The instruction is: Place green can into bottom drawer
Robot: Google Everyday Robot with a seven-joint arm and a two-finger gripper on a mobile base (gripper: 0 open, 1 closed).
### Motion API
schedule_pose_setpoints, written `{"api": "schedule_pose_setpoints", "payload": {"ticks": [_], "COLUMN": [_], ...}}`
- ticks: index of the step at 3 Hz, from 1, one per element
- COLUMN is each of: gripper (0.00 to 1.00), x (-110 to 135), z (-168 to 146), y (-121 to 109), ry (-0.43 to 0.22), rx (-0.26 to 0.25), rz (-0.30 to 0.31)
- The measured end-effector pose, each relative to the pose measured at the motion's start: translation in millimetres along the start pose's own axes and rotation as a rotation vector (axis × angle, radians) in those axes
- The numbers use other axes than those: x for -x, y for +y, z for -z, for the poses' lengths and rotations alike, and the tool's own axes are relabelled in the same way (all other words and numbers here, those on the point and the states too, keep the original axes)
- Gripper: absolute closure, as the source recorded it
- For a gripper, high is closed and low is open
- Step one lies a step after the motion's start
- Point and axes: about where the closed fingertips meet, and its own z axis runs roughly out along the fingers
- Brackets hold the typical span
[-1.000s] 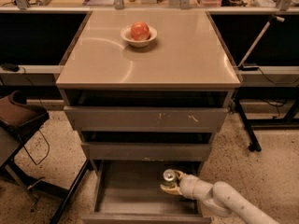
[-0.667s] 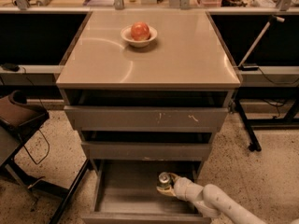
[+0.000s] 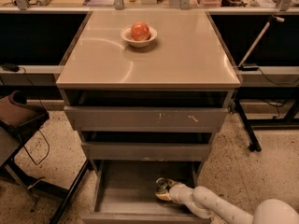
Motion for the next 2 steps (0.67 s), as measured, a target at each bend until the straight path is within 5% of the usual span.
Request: {"api": "schedule_pose_setpoints", "payload": {"ticks": [1, 2], "gripper": [1.0, 0.81], "x": [-1.9, -1.9], "z": [-1.8, -1.8], "y": [0.2, 0.2], "ry": [0.013, 0.013], "rx": [0.0, 0.0], "rz": [-0.005, -0.005]}}
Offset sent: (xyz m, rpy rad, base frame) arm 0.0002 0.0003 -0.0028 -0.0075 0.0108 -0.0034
